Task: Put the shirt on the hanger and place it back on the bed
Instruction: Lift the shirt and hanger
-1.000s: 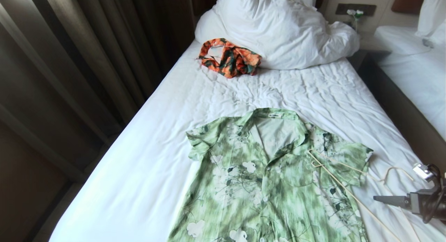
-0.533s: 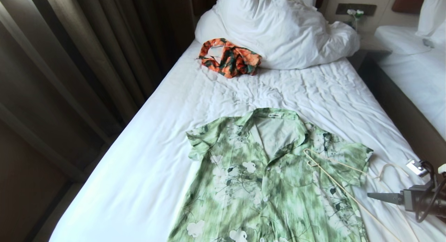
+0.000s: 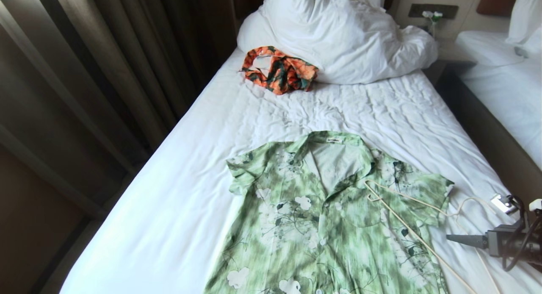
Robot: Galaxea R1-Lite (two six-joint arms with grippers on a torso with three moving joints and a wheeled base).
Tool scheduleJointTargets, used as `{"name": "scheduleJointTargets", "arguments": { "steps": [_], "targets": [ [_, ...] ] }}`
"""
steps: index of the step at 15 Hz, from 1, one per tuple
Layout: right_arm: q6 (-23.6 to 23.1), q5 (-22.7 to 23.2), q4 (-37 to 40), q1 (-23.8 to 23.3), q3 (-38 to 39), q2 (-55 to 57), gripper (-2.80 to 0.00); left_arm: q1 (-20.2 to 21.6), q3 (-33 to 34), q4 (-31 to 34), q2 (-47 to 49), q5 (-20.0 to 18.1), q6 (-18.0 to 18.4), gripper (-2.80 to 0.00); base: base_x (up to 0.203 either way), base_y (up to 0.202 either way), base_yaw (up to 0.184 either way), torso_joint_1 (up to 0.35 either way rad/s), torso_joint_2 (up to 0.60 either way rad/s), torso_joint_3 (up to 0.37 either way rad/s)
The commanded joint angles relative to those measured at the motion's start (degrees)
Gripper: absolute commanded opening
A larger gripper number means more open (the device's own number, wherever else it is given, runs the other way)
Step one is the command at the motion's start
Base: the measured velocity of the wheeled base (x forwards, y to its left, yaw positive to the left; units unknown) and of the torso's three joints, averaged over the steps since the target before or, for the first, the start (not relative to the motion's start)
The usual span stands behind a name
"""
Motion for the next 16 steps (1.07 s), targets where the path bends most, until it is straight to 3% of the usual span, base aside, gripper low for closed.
{"name": "scheduleJointTargets", "arguments": {
  "steps": [1,11,16],
  "targets": [
    [-0.16,0.36,-0.07,-0.1,-0.09,0.0,-2.8,0.02,0.01,-0.01,0.07,0.01,0.04,-2.8,0.0,0.0,0.0,0.0,0.0,0.0],
    [1.55,-2.24,0.79,-1.33,-0.47,-9.91,-2.8,0.02,0.01,-0.02,0.07,0.01,0.04,-2.8,0.0,0.0,0.0,0.0,0.0,0.0],
    [2.63,-1.99,8.27,-3.57,-0.8,-22.42,-2.8,0.02,0.01,-0.01,0.07,0.01,0.04,-2.8,0.0,0.0,0.0,0.0,0.0,0.0]
  ]
}}
